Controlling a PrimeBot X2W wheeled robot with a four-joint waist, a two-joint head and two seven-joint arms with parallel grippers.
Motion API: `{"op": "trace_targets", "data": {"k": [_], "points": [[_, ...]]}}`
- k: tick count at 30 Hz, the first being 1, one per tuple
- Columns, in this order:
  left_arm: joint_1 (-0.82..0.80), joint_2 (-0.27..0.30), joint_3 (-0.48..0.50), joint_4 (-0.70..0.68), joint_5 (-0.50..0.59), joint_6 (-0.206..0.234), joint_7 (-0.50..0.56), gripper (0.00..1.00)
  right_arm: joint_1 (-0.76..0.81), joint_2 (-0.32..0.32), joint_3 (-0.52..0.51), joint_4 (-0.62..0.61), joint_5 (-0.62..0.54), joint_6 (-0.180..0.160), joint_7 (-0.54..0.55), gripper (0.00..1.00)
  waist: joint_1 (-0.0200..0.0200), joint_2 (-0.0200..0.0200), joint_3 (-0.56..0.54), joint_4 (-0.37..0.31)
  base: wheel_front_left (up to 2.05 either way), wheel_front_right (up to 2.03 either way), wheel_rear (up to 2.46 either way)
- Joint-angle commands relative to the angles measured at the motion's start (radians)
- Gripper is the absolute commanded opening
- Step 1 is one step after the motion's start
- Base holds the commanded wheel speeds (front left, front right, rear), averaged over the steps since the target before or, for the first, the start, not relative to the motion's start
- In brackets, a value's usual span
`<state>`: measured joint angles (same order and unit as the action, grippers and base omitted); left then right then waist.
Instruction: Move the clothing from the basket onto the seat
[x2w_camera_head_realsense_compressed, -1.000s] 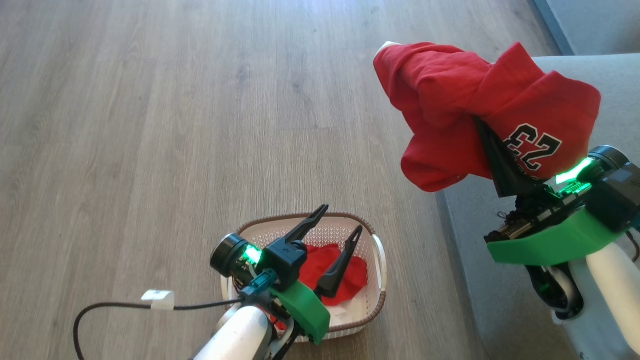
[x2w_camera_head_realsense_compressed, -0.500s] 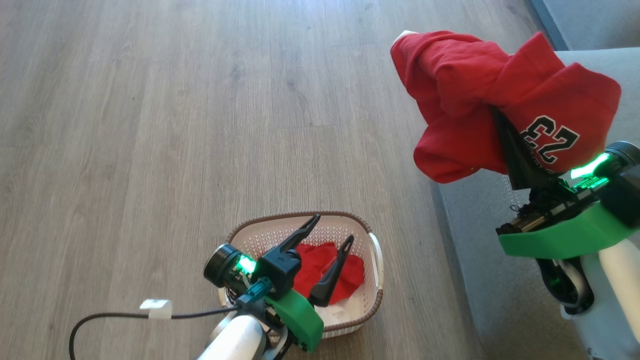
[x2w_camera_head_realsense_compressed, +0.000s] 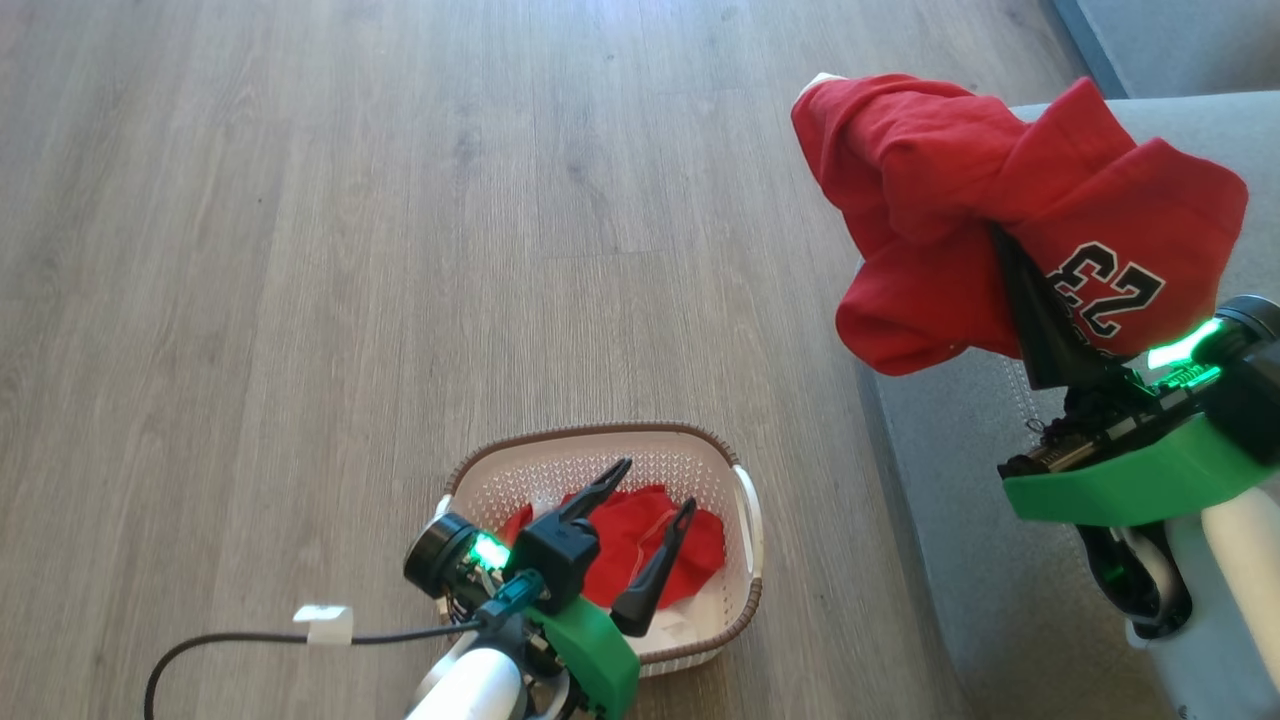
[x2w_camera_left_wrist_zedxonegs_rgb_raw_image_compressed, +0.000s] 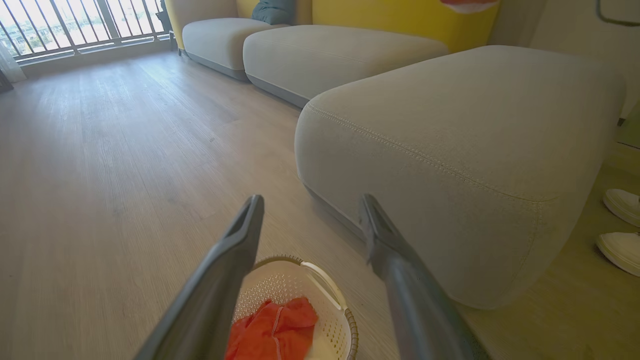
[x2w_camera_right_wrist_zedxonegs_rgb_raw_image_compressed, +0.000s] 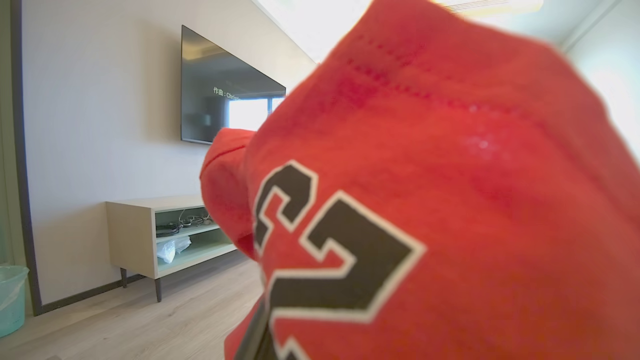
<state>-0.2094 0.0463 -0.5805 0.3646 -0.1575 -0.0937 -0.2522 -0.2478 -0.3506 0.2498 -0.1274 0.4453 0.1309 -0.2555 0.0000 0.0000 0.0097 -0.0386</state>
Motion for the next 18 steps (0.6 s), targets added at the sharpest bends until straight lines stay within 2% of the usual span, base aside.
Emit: {"op": "trace_targets", "data": {"k": [1, 18], "points": [[-0.025, 0.004, 0.038, -0.031, -0.002, 0.001, -0.01, 1.0, -0.013, -0.017, -0.001, -0.037, -0.009, 0.0, -0.006, 0.0, 0.0, 0.0, 0.001, 0.0, 0.0, 0.0, 0.0], [-0.027, 0.004, 0.04, -0.041, -0.008, 0.003, -0.01, 1.0, -0.009, -0.017, -0.007, -0.033, -0.01, 0.0, -0.006, 0.0, 0.0, 0.0, -0.001, -0.011, 0.0, 0.0, 0.0]]}}
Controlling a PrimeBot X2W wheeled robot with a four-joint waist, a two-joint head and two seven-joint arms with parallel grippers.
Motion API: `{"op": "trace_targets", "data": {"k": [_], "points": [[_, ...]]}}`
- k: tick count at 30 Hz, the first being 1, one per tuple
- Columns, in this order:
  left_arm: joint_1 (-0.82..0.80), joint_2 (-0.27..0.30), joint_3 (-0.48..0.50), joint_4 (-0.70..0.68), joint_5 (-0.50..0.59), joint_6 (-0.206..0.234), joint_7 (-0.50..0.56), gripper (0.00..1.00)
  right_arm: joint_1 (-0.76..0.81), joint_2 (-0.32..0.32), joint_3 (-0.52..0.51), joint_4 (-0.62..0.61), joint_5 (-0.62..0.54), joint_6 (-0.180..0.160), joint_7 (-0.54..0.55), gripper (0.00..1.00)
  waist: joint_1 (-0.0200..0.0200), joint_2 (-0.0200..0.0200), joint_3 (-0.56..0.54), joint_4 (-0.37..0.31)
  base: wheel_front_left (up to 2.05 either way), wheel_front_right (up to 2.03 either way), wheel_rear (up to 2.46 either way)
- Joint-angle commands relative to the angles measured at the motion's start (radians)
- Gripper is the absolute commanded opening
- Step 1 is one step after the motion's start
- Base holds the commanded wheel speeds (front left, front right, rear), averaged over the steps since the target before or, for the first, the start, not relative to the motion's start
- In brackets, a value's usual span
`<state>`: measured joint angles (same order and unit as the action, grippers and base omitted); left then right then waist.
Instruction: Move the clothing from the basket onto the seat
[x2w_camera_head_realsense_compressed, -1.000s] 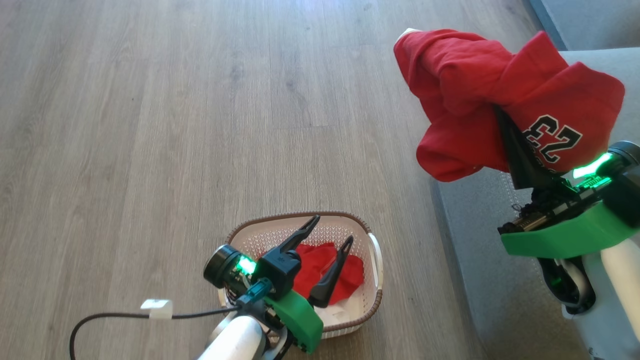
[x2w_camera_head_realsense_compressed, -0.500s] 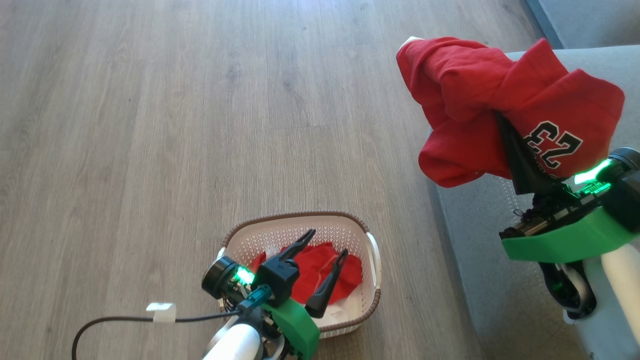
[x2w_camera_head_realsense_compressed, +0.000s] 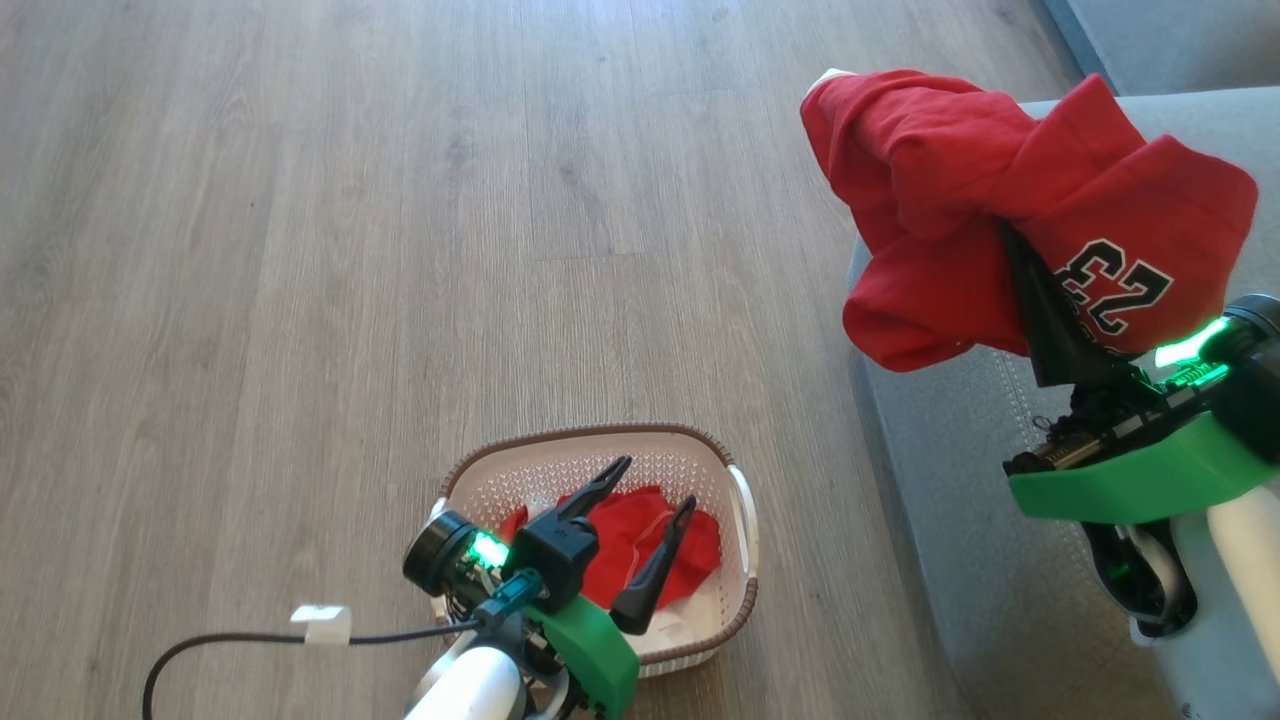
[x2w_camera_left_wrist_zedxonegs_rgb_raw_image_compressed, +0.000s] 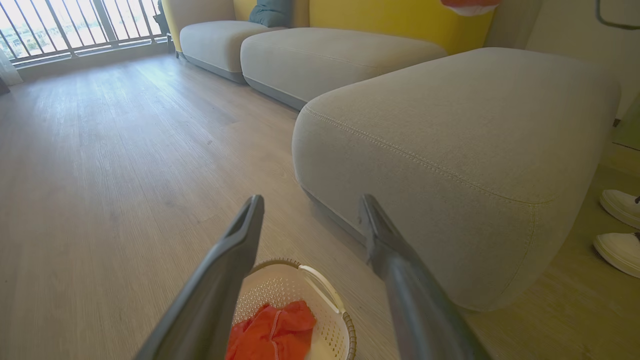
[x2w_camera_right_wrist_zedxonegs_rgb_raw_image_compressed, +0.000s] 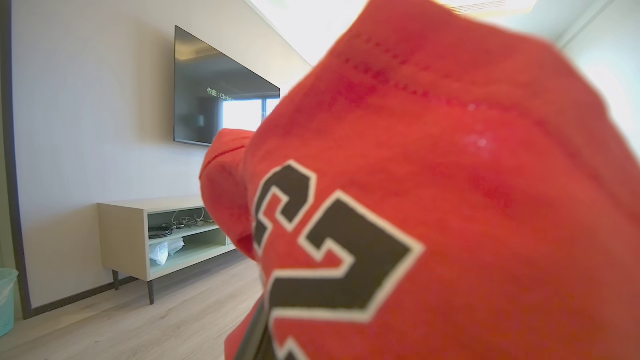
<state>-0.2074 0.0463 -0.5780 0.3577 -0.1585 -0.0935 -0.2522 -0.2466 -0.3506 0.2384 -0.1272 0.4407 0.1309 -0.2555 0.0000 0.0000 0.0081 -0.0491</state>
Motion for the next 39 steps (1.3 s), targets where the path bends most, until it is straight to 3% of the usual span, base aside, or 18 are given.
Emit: {"op": "trace_targets", "data": {"k": [1, 13, 39], "points": [[-0.029, 0.004, 0.038, -0.035, -0.007, 0.003, -0.01, 1.0, -0.011, -0.016, 0.004, -0.033, -0.006, 0.0, -0.006, 0.0, 0.0, 0.0, 0.001, -0.001, 0.0, 0.0, 0.0], [-0.038, 0.004, 0.044, -0.047, -0.007, 0.011, -0.01, 1.0, -0.015, -0.017, -0.012, -0.03, -0.008, 0.0, -0.006, 0.0, 0.0, 0.0, 0.023, -0.081, 0.0, 0.0, 0.0], [-0.091, 0.004, 0.057, -0.031, 0.033, -0.006, -0.01, 1.0, 0.035, 0.034, -0.122, -0.019, -0.031, 0.0, -0.006, 0.0, 0.0, 0.0, 0.117, -0.48, 0.0, 0.0, 0.0]]}}
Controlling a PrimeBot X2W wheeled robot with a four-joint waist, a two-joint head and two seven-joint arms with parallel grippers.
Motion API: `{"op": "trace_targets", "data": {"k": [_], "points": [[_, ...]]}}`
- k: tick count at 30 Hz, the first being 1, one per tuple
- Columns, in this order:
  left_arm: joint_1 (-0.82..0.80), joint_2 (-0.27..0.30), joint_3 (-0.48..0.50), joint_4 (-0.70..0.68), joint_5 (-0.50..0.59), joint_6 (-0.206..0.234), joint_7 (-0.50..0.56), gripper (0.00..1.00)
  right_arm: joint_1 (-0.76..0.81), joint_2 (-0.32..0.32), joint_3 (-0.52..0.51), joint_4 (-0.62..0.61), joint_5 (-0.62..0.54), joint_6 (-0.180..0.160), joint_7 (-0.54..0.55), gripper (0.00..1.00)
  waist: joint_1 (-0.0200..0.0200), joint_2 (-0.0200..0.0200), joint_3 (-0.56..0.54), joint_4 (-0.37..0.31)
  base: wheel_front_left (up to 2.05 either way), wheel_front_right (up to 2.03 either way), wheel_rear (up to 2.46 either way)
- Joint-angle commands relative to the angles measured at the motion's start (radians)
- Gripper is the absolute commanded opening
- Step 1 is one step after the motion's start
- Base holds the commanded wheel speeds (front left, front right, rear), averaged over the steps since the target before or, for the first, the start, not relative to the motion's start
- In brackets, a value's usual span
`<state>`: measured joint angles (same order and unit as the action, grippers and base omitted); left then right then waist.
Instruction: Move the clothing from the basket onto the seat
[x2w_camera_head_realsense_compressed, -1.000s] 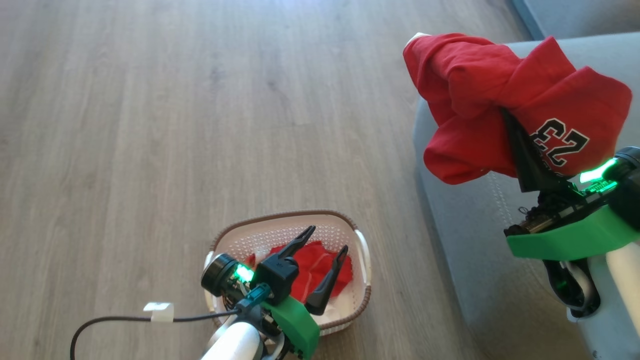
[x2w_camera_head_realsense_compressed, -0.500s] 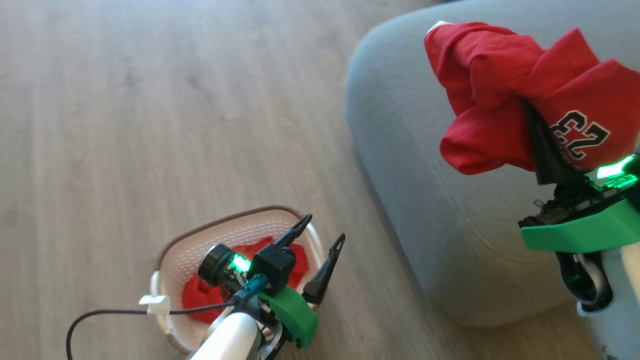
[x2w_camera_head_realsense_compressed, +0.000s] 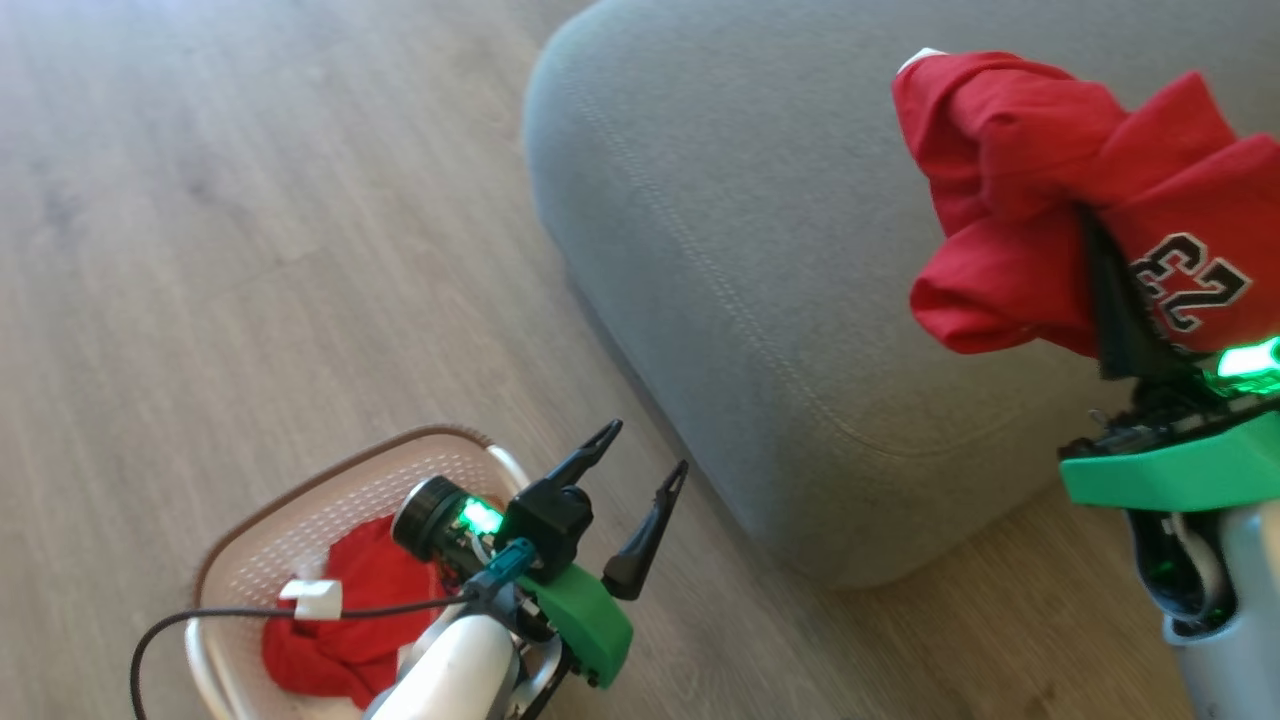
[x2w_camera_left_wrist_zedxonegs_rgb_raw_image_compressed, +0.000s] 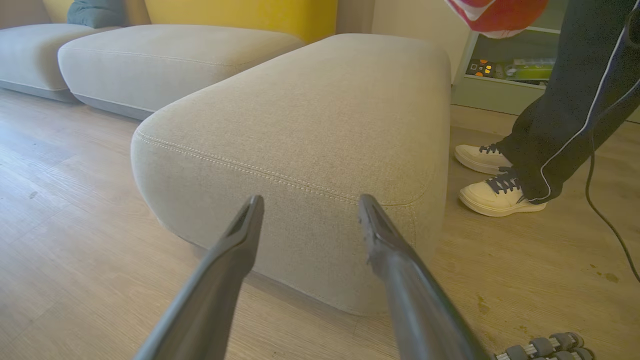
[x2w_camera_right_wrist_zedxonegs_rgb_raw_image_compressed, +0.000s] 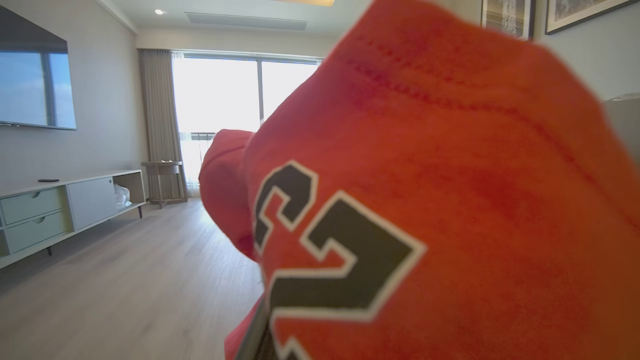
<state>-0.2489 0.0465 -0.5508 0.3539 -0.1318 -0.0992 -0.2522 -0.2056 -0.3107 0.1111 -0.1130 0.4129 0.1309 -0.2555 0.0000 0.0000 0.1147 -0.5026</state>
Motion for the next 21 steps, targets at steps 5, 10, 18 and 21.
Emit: {"op": "trace_targets", "data": {"k": [5, 10, 18, 21], "points": [[-0.084, 0.004, -0.014, -0.006, 0.0, -0.015, -0.01, 1.0, 0.039, 0.015, -0.072, -0.057, -0.011, 0.0, -0.006, 0.0, 0.0, 0.0, 0.033, -0.043, 0.0, 0.0, 0.0], [-0.099, 0.004, -0.031, 0.002, -0.007, -0.02, -0.01, 1.0, 0.066, 0.026, -0.102, -0.07, -0.014, 0.0, -0.006, 0.0, 0.0, 0.0, 0.04, -0.046, 0.0, 0.0, 0.0], [-0.106, 0.004, -0.019, 0.01, 0.001, -0.022, -0.01, 1.0, 0.061, 0.035, -0.113, -0.066, -0.01, 0.0, -0.006, 0.0, 0.0, 0.0, 0.06, -0.044, 0.0, 0.0, 0.0], [-0.099, 0.004, -0.007, 0.011, 0.011, -0.023, -0.01, 1.0, 0.043, 0.03, -0.116, -0.038, -0.017, 0.0, -0.006, 0.0, 0.0, 0.0, 0.067, -0.044, 0.0, 0.0, 0.0]]}}
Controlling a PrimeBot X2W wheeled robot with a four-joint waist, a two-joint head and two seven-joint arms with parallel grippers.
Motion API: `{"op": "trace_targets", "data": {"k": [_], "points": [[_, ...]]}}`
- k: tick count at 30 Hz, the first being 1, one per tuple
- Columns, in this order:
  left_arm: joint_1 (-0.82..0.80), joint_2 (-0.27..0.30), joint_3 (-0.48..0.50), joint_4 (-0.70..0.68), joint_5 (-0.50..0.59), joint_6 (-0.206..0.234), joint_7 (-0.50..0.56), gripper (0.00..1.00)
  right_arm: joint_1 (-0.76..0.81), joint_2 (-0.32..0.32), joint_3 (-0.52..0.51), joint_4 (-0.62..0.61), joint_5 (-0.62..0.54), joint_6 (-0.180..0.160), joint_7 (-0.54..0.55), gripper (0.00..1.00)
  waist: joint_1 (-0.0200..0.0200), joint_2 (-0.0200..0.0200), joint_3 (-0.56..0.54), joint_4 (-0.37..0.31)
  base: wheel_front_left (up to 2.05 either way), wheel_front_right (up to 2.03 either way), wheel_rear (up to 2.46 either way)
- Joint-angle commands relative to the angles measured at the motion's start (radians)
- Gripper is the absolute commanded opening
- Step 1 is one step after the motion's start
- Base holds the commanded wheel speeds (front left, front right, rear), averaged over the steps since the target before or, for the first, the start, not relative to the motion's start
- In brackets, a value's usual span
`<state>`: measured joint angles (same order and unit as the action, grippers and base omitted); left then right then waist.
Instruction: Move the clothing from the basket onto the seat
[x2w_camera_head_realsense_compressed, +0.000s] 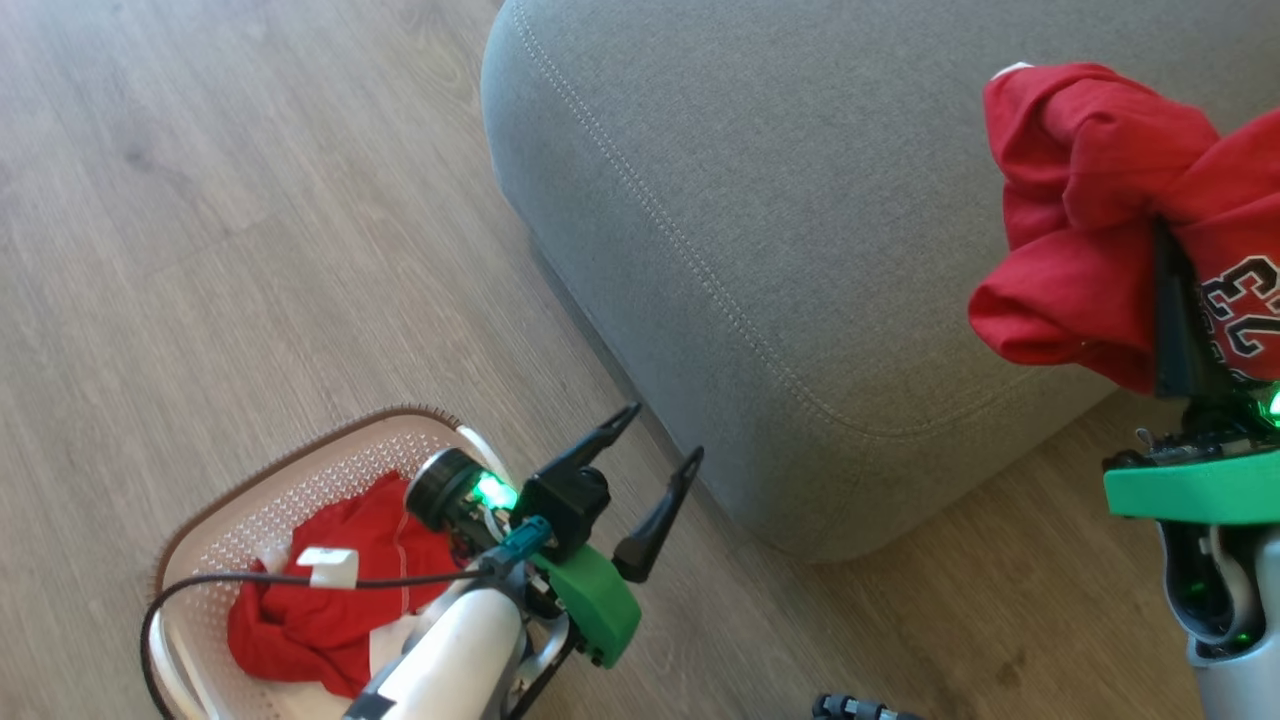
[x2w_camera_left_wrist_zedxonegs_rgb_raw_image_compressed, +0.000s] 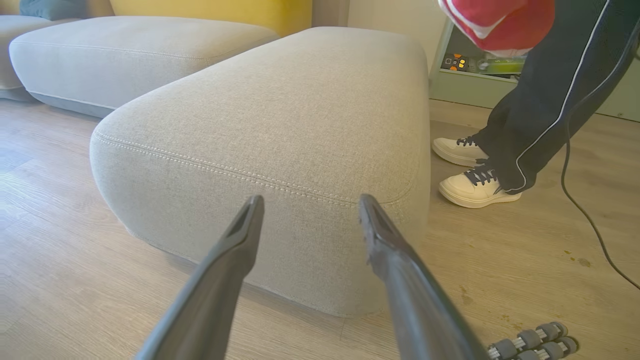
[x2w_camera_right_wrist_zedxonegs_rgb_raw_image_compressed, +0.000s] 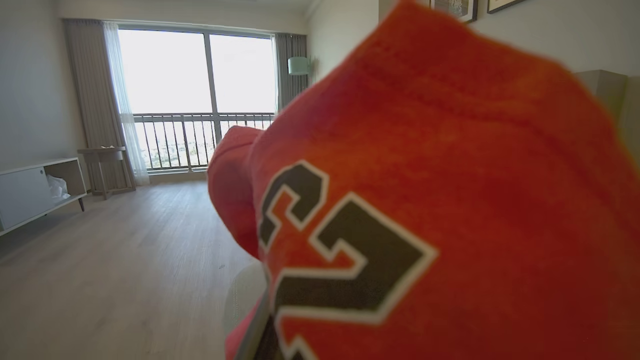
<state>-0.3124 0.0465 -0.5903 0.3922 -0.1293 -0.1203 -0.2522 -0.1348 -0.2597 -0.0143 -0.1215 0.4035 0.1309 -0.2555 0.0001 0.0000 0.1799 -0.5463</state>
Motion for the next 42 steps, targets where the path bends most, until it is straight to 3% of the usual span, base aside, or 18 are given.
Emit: {"op": "trace_targets", "data": {"k": [1, 8, 25, 36, 42], "points": [[-0.034, 0.004, 0.037, -0.027, 0.013, -0.002, -0.01, 1.0, -0.035, -0.029, 0.018, -0.017, -0.013, 0.0, -0.006, 0.0, -0.0001, 0.0, 0.004, 0.0, 0.0, 0.0, 0.0], [-0.038, 0.005, 0.067, -0.024, 0.057, -0.004, -0.01, 1.0, -0.127, -0.094, 0.027, 0.072, -0.029, 0.0, -0.006, 0.0, -0.0001, 0.0, 0.054, 0.023, 0.0, 0.0, 0.0], [-0.131, 0.044, 0.016, -0.046, 0.071, -0.01, -0.01, 1.0, -0.507, -0.279, 0.027, 0.363, 0.068, 0.0, -0.006, 0.0, -0.0001, 0.0, 0.234, 0.178, 0.0, 0.0, 0.0], [-0.18, 0.063, -0.032, -0.055, 0.068, -0.01, -0.01, 1.0, -0.716, -0.359, 0.084, 0.647, 0.096, 0.0, -0.006, 0.0, -0.0001, 0.0, 0.326, 0.256, 0.0, 0.0, 0.0], [-0.197, 0.065, -0.041, -0.054, 0.069, -0.01, -0.01, 1.0, -0.823, -0.399, 0.052, 0.905, 0.134, 0.0, -0.006, 0.0, -0.0001, 0.0, 0.355, 0.295, 0.0, 0.0, 0.0]]}}
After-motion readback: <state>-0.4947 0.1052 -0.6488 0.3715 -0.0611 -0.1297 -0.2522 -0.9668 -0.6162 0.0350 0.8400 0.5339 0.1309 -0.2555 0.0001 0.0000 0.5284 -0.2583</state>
